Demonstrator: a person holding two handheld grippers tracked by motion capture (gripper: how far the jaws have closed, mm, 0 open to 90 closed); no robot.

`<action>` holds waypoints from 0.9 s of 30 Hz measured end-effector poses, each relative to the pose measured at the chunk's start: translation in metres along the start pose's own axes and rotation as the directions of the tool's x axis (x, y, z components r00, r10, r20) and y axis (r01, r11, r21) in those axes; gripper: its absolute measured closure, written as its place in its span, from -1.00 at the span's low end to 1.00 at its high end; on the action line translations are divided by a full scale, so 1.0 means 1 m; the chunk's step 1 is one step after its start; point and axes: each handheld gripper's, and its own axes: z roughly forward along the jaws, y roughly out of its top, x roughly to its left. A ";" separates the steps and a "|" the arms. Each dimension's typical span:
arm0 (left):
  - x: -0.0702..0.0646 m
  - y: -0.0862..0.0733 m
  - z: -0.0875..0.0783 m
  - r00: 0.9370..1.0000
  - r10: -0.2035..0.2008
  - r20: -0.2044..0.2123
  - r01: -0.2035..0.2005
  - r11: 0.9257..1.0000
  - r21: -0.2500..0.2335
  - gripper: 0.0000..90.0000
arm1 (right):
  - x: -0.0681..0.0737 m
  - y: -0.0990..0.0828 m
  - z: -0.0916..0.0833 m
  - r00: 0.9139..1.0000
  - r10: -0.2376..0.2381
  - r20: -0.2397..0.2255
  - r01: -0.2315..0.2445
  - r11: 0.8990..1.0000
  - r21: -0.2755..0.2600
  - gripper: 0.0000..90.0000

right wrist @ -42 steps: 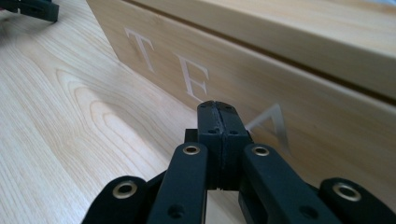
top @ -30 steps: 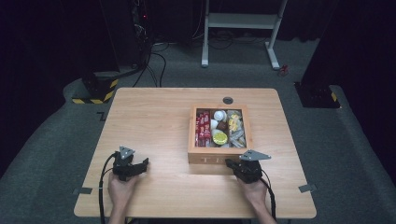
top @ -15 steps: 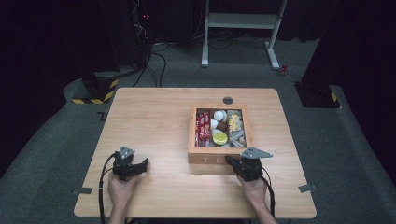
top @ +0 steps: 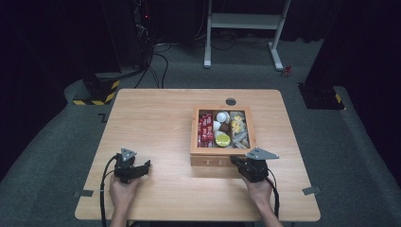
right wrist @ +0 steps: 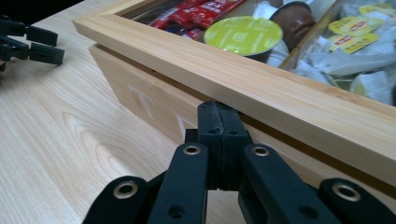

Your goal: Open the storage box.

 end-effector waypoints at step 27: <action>0.000 0.000 0.000 1.000 -0.002 -0.002 0.002 1.000 0.000 -0.46 | -0.022 0.031 -0.029 0.999 -0.011 0.047 0.015 0.998 -0.065 1.00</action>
